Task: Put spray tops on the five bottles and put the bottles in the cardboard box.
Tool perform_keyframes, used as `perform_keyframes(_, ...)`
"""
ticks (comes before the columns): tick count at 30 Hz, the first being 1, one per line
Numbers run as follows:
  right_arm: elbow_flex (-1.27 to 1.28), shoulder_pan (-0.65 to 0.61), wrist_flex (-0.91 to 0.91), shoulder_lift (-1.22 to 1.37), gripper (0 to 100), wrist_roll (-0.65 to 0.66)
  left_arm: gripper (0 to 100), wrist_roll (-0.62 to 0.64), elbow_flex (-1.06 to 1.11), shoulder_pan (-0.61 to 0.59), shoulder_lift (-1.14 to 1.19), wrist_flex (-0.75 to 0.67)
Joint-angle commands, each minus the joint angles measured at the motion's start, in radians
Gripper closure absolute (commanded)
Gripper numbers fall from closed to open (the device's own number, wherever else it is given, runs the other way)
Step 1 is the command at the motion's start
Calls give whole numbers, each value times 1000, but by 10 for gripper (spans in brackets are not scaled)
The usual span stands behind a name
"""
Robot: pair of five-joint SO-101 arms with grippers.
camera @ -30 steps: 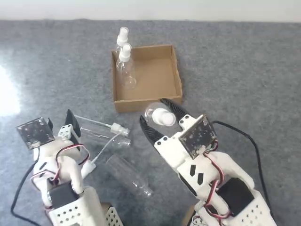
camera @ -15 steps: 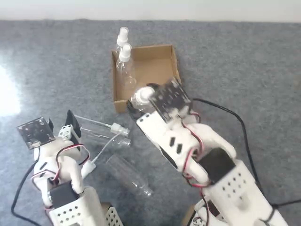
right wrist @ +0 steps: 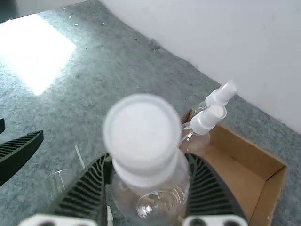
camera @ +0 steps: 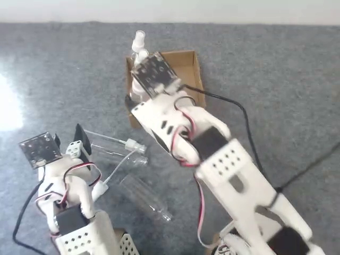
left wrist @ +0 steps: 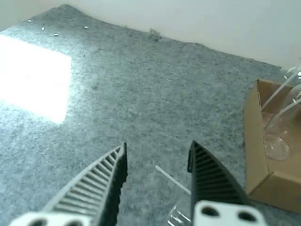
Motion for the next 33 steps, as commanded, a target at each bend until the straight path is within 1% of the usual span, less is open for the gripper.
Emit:
perform_keyframes(1, -112, 10, -30, 47, 982, 5, 801, 9, -4, -8, -11, -28)
perform_keyframes(4, -144, 15, -35, 97, 982, -25, 801, 9, -4, -8, -11, -28)
perform_keyframes(8, -150, 36, -114, 137, 982, -107, 801, 9, -4, -8, -11, -28)
perform_keyframes(15, -149, 54, -171, 203, 982, -117, 801, 9, -4, -8, -11, -28)
perform_keyframes(23, -89, 90, -337, 292, 983, -117, 801, 9, -4, -8, -11, -28)
perform_keyframes(29, -74, 94, -383, 344, 984, -118, 801, 9, -4, -8, -11, -28)
perform_keyframes(33, -75, 96, -383, 384, 983, -186, 800, 9, -4, -8, -11, -26)
